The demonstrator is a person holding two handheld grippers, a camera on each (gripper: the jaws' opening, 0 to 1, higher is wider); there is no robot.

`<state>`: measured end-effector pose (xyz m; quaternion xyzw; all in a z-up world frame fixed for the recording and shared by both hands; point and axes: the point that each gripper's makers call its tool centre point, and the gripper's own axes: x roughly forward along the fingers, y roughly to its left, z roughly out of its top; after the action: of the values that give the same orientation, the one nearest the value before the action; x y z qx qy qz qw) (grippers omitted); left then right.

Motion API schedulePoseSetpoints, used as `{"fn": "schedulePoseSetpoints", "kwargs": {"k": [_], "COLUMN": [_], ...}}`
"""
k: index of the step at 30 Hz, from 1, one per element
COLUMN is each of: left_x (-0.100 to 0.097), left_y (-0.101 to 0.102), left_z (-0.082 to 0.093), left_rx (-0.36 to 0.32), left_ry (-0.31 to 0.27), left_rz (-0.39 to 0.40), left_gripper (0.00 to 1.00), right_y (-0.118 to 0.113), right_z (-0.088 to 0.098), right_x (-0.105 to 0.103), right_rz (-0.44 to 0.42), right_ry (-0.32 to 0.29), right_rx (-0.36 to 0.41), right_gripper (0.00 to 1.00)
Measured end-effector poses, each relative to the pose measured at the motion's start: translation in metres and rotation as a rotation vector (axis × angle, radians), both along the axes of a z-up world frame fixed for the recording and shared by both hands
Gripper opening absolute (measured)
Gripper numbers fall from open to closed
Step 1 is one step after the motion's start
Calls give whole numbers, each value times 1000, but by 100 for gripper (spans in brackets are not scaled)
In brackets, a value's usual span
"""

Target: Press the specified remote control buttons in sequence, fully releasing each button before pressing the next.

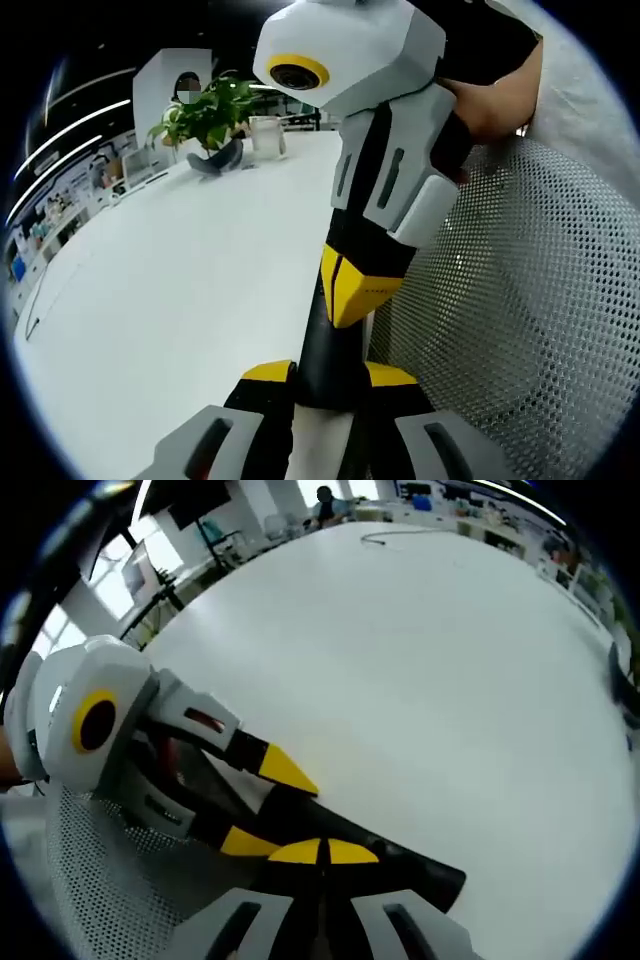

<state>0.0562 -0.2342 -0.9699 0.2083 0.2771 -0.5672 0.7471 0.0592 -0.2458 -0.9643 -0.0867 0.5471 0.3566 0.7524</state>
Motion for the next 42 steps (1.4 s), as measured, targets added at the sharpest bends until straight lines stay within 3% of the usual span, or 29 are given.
{"fn": "schedulePoseSetpoints", "kwargs": {"k": [3, 7, 14, 20, 24, 28, 33, 34, 37, 39, 40, 41, 42], "left_x": [0, 0, 1, 2, 0, 1, 1, 1, 1, 1, 1, 1, 1], "left_y": [0, 0, 0, -1, 0, 1, -1, -1, 0, 0, 0, 0, 0], "left_z": [0, 0, -1, 0, -1, 0, -2, -2, -2, -2, -2, -2, -3], "left_rx": [-2, 10, 27, 42, 50, 47, 56, 58, 63, 69, 70, 71, 73], "left_ry": [4, 7, 16, 59, 9, 18, 21, 22, 22, 24, 24, 24, 23], "left_rz": [-5, -10, 8, 34, -2, -6, -16, -18, -25, -27, -28, -30, -35], "left_gripper": [25, 25, 25, 25, 25, 24, 24, 24, 24, 24, 24, 24, 24], "right_y": [0, -1, 1, 0, 0, 0, 2, 1, 1, -7, -9, -19, -25], "right_z": [-1, -1, -1, -1, 0, 1, 2, 3, 29, 46, 49, 65, 71], "right_x": [3, 3, 4, 4, 5, 3, -5, -3, 20, 31, 34, 40, 41], "right_rz": [-49, -102, -80, -81, -133, -169, -208, -214, -246, -270, -276, -304, -310], "right_ry": [33, 32, -4, -10, 65, 33, 179, 166, 0, -105, -127, -217, -253], "right_rx": [-30, -34, -64, -34, -11, 37, 67, 69, 140, 150, 152, 153, 146], "right_gripper": [0, 0, 0, 0, 0, 0, 0, 0, 0, 0, 0, 0, 0]}}
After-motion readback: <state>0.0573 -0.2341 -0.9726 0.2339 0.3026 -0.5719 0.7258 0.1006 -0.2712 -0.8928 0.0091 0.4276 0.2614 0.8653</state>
